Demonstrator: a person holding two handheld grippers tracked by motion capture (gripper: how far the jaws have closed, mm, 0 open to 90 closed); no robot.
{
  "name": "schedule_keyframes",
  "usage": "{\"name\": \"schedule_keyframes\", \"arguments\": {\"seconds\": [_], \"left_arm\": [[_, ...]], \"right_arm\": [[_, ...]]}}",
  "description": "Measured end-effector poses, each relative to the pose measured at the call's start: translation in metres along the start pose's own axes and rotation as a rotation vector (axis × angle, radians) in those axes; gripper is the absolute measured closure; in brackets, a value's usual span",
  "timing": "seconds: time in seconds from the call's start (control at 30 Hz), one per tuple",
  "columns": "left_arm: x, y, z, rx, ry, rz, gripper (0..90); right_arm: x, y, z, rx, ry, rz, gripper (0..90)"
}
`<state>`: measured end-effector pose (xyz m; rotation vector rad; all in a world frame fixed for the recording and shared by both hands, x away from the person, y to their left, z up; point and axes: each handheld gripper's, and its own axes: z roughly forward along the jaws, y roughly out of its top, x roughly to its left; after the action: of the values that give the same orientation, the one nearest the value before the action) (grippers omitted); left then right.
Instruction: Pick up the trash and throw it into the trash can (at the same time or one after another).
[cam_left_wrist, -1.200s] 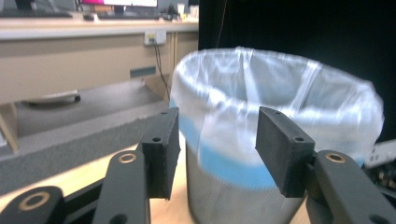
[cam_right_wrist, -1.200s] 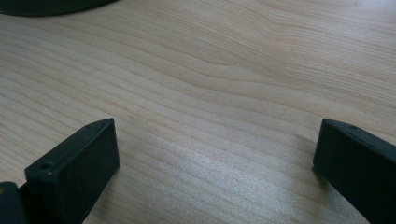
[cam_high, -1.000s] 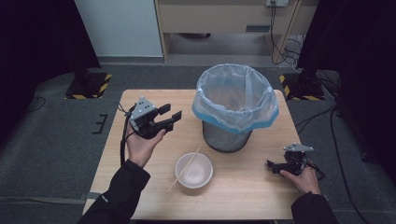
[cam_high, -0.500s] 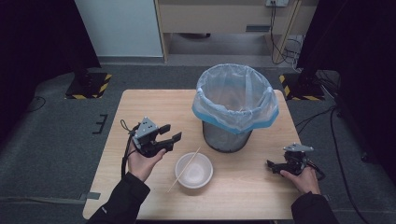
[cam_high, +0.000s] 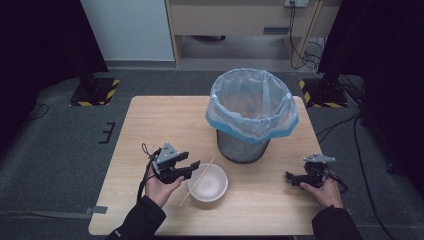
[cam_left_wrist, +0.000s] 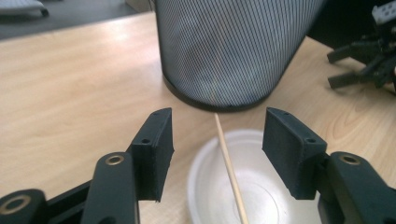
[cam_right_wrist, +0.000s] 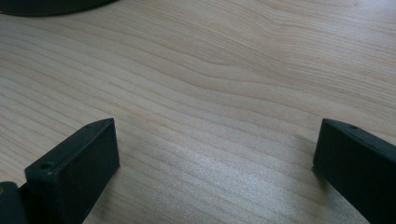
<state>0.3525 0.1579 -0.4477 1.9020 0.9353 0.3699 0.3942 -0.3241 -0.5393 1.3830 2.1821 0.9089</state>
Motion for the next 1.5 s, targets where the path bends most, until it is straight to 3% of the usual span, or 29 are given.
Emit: {"name": "schedule_keyframes", "arguments": {"seconds": [0.33, 0.8, 1.5], "left_arm": [[-0.004, -0.014, 0.021, 0.087, -0.013, 0.008, 47.9], [-0.009, -0.024, 0.04, 0.171, -0.032, 0.006, 56.5], [-0.008, -0.026, 0.05, 0.226, -0.022, -0.009, 78.2]], "right_arm": [[0.0, 0.0, 0.0, 0.0, 0.0, 0.0, 0.5], [0.0, 0.0, 0.0, 0.0, 0.0, 0.0, 0.5], [0.0, 0.0, 0.0, 0.0, 0.0, -0.001, 0.5]]}}
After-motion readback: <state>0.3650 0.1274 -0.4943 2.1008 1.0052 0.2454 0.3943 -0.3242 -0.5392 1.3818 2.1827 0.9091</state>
